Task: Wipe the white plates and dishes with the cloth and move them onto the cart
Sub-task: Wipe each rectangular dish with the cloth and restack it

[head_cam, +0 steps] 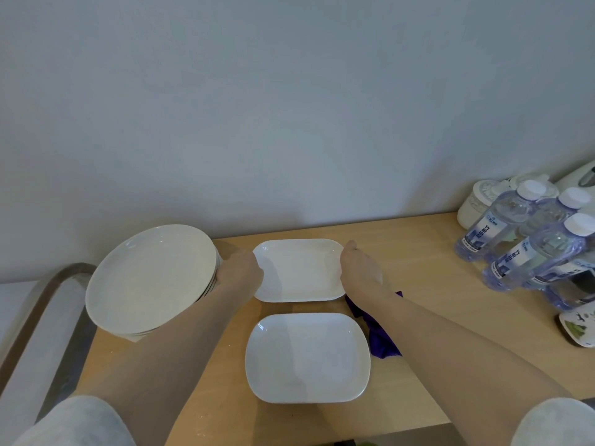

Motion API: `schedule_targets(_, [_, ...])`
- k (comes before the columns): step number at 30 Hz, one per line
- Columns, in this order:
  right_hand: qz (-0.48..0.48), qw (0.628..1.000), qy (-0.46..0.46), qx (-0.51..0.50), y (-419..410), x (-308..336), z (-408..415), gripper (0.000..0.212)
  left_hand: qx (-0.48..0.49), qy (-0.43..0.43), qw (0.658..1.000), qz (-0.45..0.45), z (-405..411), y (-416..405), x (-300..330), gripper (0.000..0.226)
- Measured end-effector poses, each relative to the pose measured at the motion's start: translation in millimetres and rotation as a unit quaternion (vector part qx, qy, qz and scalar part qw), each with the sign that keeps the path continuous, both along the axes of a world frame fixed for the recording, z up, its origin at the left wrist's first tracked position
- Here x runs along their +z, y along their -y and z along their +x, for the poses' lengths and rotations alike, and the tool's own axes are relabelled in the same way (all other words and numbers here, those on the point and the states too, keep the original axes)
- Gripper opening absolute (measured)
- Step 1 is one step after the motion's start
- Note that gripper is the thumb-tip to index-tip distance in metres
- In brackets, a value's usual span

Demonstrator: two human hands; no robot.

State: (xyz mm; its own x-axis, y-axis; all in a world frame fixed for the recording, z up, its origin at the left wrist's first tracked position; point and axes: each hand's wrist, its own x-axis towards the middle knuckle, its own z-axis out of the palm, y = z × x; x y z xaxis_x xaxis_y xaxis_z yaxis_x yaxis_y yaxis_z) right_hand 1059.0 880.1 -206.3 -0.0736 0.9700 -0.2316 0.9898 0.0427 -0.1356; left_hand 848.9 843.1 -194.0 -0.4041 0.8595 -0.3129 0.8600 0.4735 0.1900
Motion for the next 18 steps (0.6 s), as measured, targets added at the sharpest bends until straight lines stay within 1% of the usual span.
schedule_targets(3, [0.003, 1.000, -0.008, -0.009, -1.5, 0.7, -1.5, 0.036, 0.013, 0.025, 1.000, 0.011, -0.3, -1.3, 1.2, 0.023])
schedule_targets(7, [0.004, 1.000, -0.011, -0.011, -4.3, 2.2, 0.5, 0.035, 0.020, 0.034, 0.999, 0.022, 0.6, -1.9, 3.9, 0.019])
schedule_targets(12, [0.022, 1.000, -0.015, -0.007, -4.8, 7.1, 8.2, 0.033, 0.031, 0.053, 0.997, 0.048, 3.8, -1.0, 10.3, 0.008])
schedule_targets(18, [0.056, 0.998, -0.007, -0.015, 2.6, 18.9, 20.1, 0.021, 0.027, 0.057, 0.994, 0.092, 7.6, 11.3, 18.4, 0.020])
